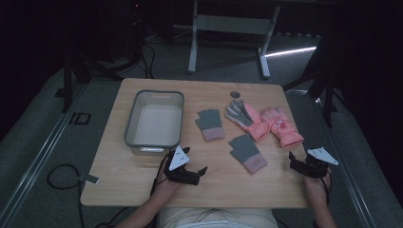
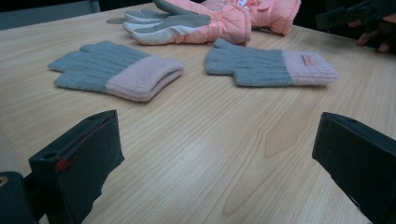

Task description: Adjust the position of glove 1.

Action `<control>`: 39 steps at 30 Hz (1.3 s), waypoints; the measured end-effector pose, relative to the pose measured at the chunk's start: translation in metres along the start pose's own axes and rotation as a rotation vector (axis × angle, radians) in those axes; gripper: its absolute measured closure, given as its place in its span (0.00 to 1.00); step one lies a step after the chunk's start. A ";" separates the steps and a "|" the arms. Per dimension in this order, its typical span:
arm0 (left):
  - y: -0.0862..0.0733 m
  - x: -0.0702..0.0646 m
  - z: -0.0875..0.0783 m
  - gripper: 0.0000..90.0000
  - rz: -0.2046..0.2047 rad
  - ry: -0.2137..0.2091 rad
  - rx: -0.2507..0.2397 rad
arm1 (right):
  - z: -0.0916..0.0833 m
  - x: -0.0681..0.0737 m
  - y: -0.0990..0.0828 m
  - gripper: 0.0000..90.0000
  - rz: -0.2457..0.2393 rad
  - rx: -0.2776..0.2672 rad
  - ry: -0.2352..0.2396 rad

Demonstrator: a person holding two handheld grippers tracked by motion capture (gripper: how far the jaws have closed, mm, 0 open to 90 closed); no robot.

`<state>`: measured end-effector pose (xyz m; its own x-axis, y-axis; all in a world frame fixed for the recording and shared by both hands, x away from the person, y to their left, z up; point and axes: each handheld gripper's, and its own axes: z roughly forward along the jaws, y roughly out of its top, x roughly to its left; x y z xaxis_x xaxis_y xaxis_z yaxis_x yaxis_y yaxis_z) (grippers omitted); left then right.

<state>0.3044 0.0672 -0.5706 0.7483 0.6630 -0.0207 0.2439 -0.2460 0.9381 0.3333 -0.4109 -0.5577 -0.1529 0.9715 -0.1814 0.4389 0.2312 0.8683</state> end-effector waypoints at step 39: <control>0.001 -0.004 0.001 0.01 0.033 0.007 0.013 | -0.004 0.001 0.033 0.14 0.055 0.056 0.064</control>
<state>0.3025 0.0636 -0.5704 0.7517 0.6594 0.0124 0.2277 -0.2771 0.9335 0.3440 -0.4022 -0.5272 -0.1827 0.9778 -0.1022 0.4965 0.1815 0.8488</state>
